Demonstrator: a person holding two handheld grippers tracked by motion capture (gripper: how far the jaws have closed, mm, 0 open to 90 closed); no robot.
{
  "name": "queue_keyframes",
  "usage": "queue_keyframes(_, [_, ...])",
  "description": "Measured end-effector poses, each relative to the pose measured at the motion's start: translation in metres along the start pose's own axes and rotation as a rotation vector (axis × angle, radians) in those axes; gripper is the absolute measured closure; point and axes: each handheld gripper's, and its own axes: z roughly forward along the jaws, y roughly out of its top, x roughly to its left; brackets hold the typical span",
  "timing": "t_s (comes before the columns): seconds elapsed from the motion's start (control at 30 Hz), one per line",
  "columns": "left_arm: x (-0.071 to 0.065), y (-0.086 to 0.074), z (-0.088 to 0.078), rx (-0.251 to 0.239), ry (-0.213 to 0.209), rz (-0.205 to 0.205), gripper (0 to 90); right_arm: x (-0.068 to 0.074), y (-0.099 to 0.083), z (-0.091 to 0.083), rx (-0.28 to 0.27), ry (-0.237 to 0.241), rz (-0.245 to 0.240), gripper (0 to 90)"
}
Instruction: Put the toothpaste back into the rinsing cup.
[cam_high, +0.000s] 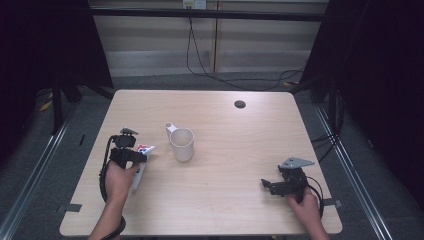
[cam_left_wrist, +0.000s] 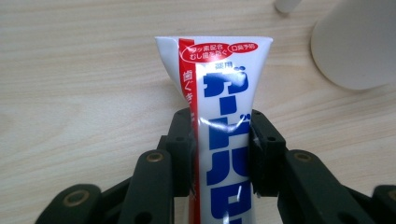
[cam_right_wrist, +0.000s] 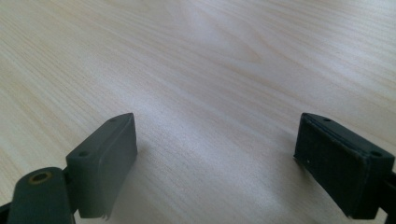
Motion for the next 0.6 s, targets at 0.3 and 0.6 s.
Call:
queue_keyframes(0.3, [0.0, 0.004, -0.018, -0.069, -0.029, 0.008, 66.2, 0.0, 0.0, 0.0, -0.002, 0.0, -0.003, 12.4])
queue_keyframes(0.6, [-0.003, 0.009, -0.03, -0.127, -0.063, 0.005, 66.1, 0.0, 0.0, 0.0, -0.002, 0.0, -0.003, 12.4])
